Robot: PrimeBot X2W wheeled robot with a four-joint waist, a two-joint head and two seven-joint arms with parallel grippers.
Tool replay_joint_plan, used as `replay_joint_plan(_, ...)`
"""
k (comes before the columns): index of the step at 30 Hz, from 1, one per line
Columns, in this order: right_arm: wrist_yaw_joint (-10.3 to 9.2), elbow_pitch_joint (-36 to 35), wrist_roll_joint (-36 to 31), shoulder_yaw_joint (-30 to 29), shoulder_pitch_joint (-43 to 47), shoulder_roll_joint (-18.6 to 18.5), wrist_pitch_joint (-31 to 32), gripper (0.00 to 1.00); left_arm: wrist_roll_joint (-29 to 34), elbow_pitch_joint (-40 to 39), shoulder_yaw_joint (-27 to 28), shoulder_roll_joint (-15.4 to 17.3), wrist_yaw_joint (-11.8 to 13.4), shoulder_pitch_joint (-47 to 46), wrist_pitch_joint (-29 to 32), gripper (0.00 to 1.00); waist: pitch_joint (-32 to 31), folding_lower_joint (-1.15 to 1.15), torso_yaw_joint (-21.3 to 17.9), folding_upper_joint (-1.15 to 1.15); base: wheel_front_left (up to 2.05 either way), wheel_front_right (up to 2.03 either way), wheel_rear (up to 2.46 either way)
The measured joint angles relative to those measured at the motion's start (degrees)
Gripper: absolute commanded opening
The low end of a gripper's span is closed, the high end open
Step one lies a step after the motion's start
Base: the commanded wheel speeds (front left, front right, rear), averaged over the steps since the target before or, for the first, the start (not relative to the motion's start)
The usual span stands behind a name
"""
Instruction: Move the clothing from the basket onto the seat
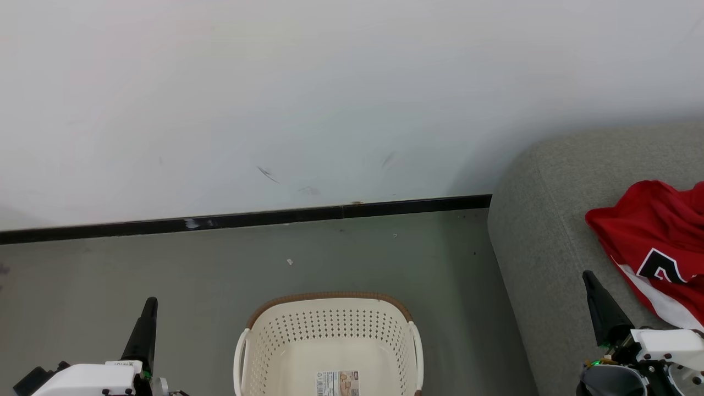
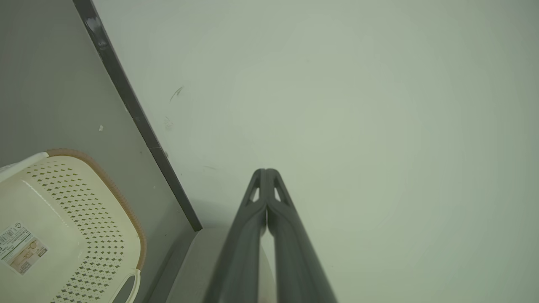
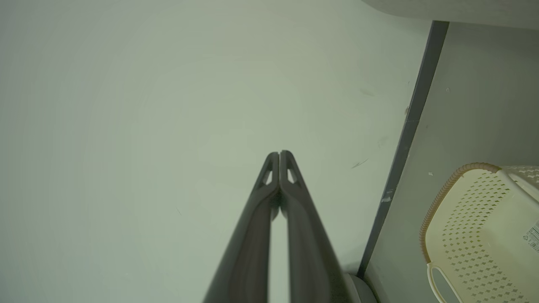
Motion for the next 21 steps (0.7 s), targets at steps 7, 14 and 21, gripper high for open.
replay_joint_plan(7,0.0,0.0,0.0,0.0,0.0,0.0,0.0,0.0,0.0,0.0,0.0,0.0,0.0,0.0,0.0,0.0,0.0,0.0,0.0,0.0,0.0,0.0,0.0)
replay_joint_plan(14,0.0,0.0,0.0,0.0,0.0,0.0,0.0,0.0,0.0,0.1,0.0,0.0,0.0,0.0,0.0,0.0,0.0,0.0,0.0,0.0,0.0,0.0,0.0)
replay_joint_plan(21,0.0,0.0,0.0,0.1,0.0,0.0,0.0,0.0,0.0,0.1,0.0,0.0,0.0,0.0,0.0,0.0,0.0,0.0,0.0,0.0,0.0,0.0,0.0)
